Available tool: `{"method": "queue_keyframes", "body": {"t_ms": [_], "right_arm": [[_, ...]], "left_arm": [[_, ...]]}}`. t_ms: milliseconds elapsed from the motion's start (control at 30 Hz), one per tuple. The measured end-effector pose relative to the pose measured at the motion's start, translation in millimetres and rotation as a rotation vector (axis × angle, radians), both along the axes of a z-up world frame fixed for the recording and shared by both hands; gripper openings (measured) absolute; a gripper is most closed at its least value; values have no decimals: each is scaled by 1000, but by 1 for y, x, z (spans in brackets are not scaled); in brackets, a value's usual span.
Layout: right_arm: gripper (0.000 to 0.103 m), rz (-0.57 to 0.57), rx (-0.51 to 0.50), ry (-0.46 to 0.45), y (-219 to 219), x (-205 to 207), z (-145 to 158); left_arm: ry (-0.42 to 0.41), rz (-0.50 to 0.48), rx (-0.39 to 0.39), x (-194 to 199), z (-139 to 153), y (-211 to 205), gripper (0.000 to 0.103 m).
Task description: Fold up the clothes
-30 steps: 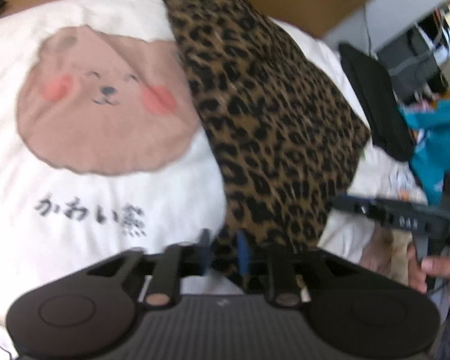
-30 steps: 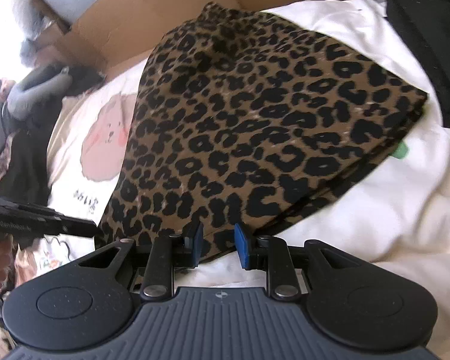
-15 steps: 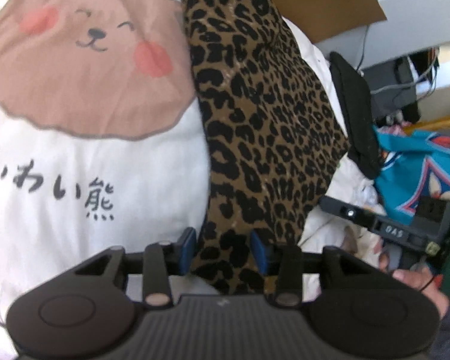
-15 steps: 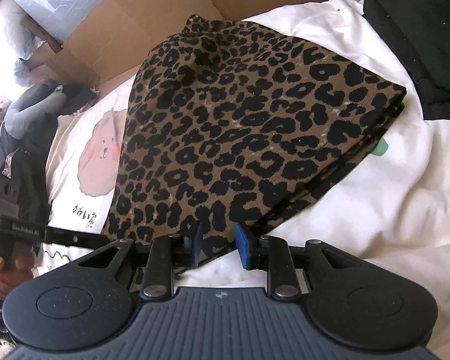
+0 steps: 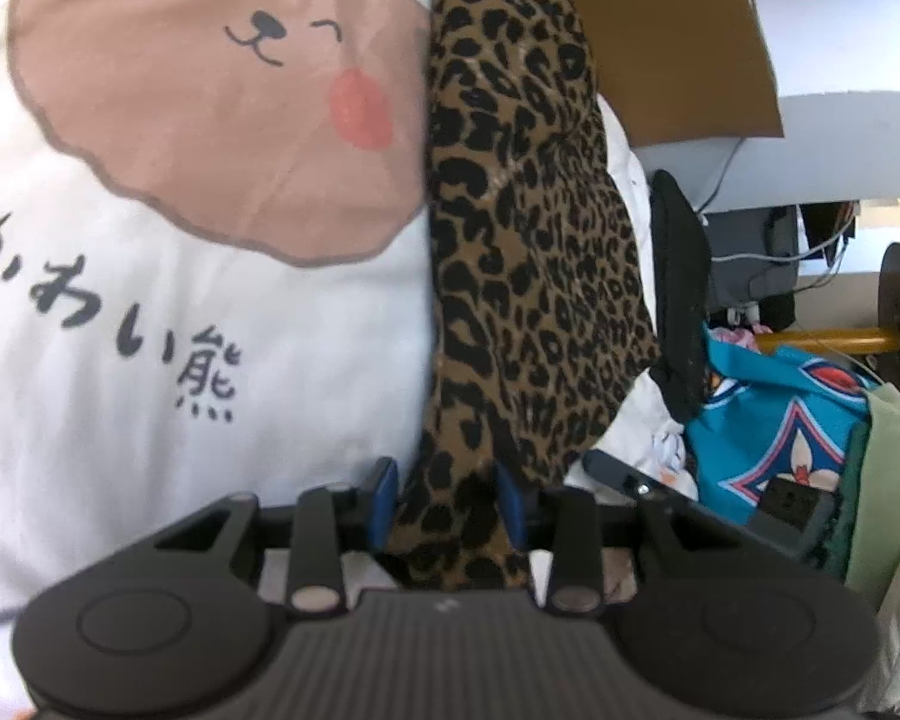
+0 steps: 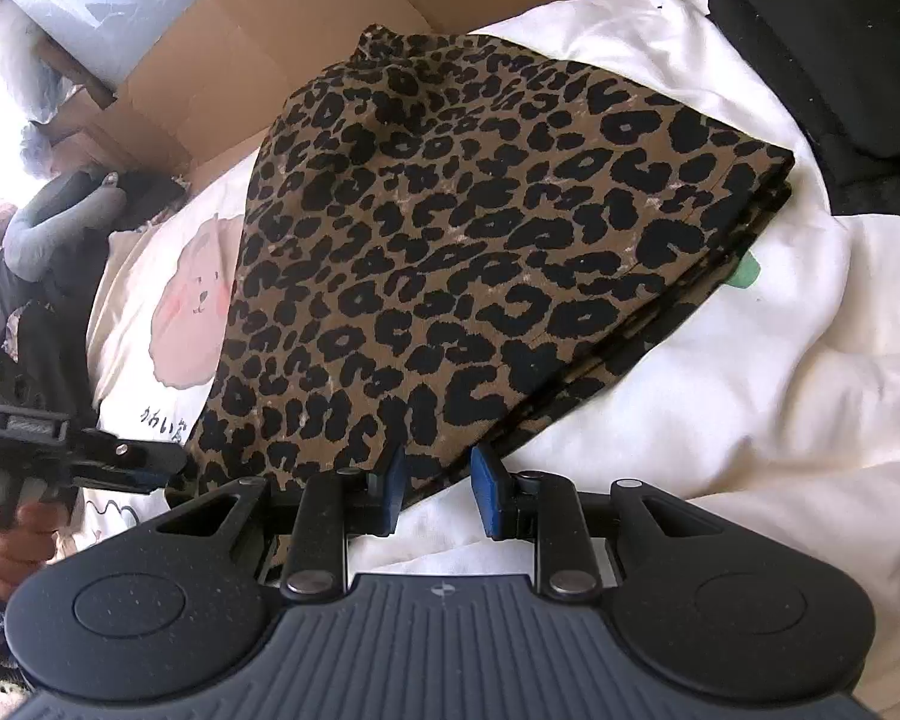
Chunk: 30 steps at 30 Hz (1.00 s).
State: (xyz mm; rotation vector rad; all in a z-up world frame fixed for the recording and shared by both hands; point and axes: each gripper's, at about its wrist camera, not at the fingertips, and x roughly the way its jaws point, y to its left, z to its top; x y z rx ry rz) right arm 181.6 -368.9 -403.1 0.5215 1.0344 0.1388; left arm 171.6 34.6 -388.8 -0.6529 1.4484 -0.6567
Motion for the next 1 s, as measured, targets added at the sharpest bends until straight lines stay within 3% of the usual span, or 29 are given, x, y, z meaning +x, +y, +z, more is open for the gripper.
{"method": "queue_keyframes", "body": {"t_ms": [200, 367, 567, 633, 700, 900, 1000], "right_arm": [[32, 2, -2, 3, 0, 3, 0], [32, 2, -1, 3, 0, 3, 0], [32, -11, 2, -9, -3, 0, 3], [32, -28, 15, -9, -6, -2, 1], [32, -40, 20, -4, -9, -3, 0], [32, -50, 20, -5, -14, -6, -4], [32, -66, 25, -7, -19, -5, -4]], "left_arm": [[14, -57, -25, 3, -9, -14, 37], [50, -46, -57, -8, -13, -10, 36], [93, 16, -78, -24, -18, 5, 25], [97, 39, -83, -27, -18, 8, 10], [107, 63, -97, -29, -17, 12, 9], [105, 91, -105, -30, -10, 21, 10], [99, 62, -81, -31, -11, 13, 19]]}}
